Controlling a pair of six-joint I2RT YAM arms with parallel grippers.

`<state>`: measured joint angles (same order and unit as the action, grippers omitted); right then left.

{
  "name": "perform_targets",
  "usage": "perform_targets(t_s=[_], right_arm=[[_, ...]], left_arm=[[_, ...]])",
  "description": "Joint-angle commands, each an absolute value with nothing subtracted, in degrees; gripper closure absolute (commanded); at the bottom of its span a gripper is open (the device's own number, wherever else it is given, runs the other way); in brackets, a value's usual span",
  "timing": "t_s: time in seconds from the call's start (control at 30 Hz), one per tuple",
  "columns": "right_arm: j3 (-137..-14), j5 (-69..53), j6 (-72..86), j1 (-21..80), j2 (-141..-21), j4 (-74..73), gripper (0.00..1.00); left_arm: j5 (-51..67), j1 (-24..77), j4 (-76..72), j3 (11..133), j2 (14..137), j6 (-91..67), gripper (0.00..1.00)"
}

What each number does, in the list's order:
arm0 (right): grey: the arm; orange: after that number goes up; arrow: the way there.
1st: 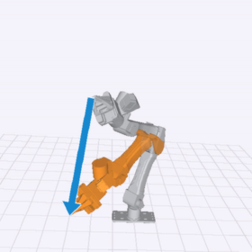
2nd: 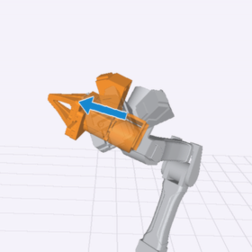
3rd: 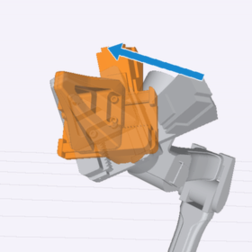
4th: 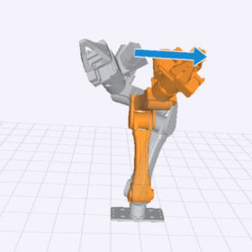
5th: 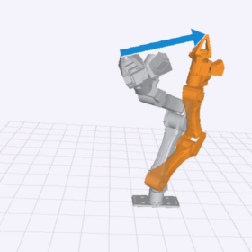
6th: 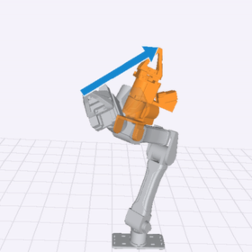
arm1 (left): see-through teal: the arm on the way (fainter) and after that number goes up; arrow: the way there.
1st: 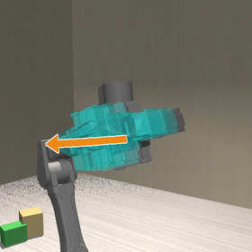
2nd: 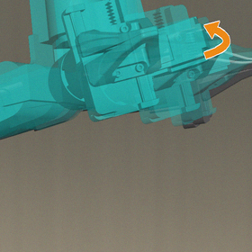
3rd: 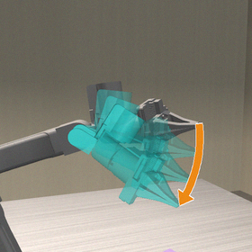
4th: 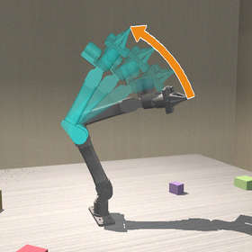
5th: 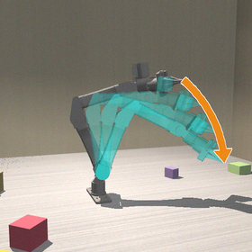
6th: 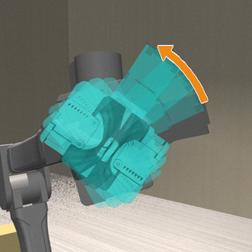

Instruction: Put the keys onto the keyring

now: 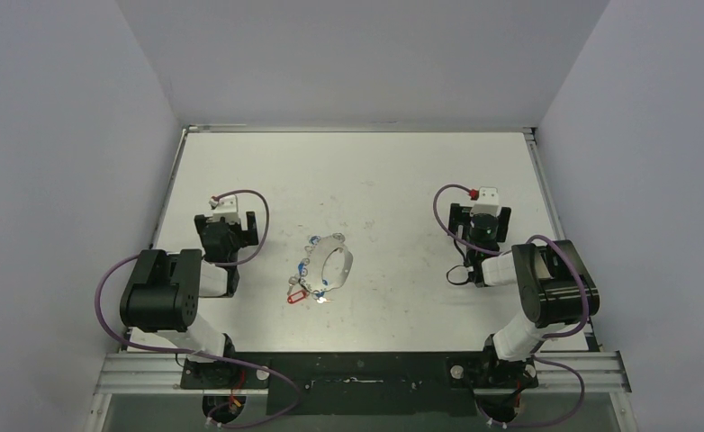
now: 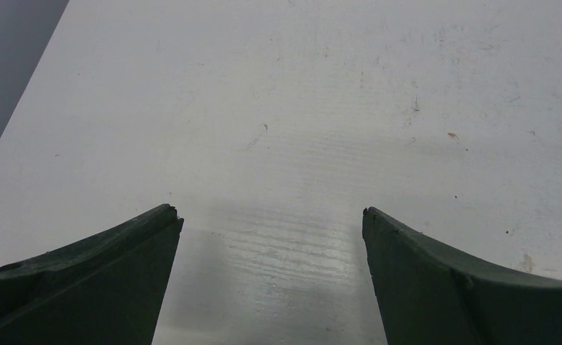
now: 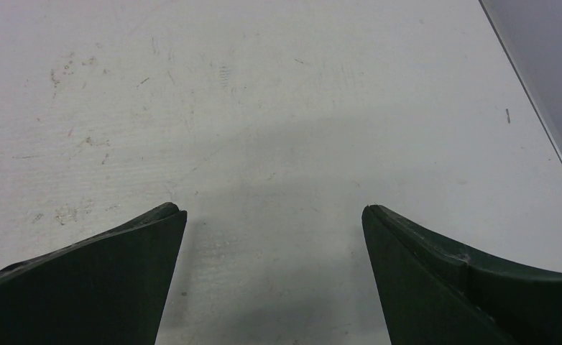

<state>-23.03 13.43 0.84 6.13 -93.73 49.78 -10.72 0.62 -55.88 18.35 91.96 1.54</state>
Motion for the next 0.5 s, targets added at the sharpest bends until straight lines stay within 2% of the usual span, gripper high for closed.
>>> perform_targets(t_s=[0.0, 0.47], right_arm=[[-23.4, 12.5, 1.2, 6.2, -93.0, 51.2, 0.0], [-23.4, 12.4, 1.2, 6.2, -93.1, 51.2, 0.0]], left_arm=[[-11.3, 0.3, -57.2, 19.5, 92.3, 0.7, 0.03], [-8.8, -1.8, -55.0, 20.7, 92.3, 0.3, 0.03]])
